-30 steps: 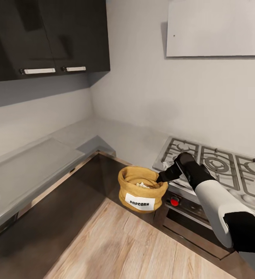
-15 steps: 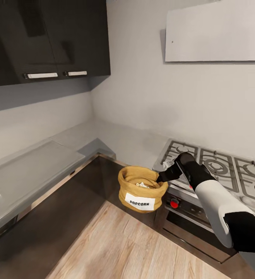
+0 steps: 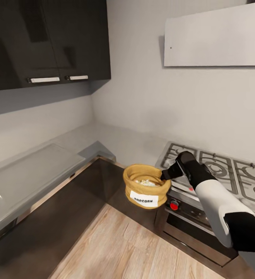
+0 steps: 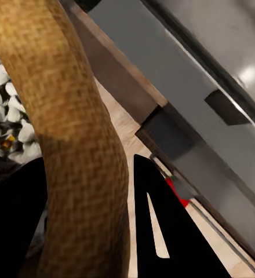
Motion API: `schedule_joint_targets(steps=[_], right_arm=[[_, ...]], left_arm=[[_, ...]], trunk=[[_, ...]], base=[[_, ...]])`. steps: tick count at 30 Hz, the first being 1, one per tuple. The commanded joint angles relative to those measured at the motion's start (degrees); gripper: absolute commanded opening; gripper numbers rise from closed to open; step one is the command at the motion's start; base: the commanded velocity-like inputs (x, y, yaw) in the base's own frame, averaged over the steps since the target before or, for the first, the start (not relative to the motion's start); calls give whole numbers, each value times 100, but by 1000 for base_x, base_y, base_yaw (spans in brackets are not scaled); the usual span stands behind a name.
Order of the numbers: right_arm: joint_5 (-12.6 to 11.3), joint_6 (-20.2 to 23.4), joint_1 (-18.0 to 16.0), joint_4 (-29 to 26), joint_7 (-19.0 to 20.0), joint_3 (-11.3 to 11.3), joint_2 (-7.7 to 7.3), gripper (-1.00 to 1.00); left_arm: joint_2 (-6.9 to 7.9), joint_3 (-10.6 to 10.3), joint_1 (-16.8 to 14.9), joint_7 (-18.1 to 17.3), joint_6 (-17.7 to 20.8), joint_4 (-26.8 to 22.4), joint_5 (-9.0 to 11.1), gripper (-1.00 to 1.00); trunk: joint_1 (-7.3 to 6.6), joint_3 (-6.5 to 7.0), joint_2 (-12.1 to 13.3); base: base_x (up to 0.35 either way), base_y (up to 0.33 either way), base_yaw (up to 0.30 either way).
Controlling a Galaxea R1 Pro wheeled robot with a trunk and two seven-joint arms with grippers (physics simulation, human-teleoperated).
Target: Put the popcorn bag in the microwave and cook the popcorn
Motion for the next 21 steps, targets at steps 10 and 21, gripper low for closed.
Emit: schedule_joint_targets(steps=[10,21], right_arm=[[38,12,-6,-9,-305,-299,24,-100],[38,12,-6,-9,-304,-300,29,-100]], left_arm=[[-3,1,-3,18,-10,1,16,100],[-3,-1,-3,10,7,1,16,100]], trunk=[[3,83,-9],[3,184,-9]], base=[[0,0,0],[0,0,0]])
